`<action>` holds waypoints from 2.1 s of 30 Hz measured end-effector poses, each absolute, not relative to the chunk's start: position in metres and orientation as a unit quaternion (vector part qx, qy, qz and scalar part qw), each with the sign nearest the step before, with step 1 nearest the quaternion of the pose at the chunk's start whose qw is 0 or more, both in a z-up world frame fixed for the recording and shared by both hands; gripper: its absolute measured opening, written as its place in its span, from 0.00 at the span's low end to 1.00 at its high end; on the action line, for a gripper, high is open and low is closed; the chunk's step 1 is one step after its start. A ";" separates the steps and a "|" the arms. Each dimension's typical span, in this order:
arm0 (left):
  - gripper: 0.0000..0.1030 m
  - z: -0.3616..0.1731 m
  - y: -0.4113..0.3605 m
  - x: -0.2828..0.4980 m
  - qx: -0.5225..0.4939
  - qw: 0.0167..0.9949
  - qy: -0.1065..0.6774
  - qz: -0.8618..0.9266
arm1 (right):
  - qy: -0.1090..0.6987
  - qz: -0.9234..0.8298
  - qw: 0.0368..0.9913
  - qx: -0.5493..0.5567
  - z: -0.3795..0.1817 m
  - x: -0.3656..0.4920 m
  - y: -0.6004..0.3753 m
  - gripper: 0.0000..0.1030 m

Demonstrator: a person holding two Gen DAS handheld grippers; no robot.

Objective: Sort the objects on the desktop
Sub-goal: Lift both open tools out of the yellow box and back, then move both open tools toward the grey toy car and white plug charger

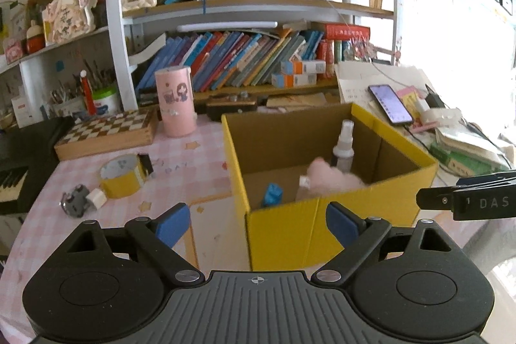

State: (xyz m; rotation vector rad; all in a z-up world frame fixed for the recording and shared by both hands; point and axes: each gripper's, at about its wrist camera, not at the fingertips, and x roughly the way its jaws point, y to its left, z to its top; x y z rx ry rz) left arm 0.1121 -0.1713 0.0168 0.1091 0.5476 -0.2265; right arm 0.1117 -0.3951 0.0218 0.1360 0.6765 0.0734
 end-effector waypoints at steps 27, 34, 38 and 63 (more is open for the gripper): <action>0.91 -0.012 -0.078 0.044 0.087 0.924 0.332 -0.170 | 0.380 0.003 0.921 0.087 -0.012 0.013 -0.267 0.69; 0.91 -0.016 -0.057 0.033 0.092 0.922 0.339 -0.166 | 0.393 0.023 0.916 0.079 -0.019 0.004 -0.237 0.70; 0.91 -0.017 -0.041 0.028 0.088 0.923 0.342 -0.154 | 0.400 0.034 0.913 0.076 -0.021 0.004 -0.222 0.70; 0.91 -0.008 0.064 0.017 0.030 0.947 0.320 -0.030 | 0.381 0.154 0.912 -0.004 -0.009 0.031 -0.113 0.70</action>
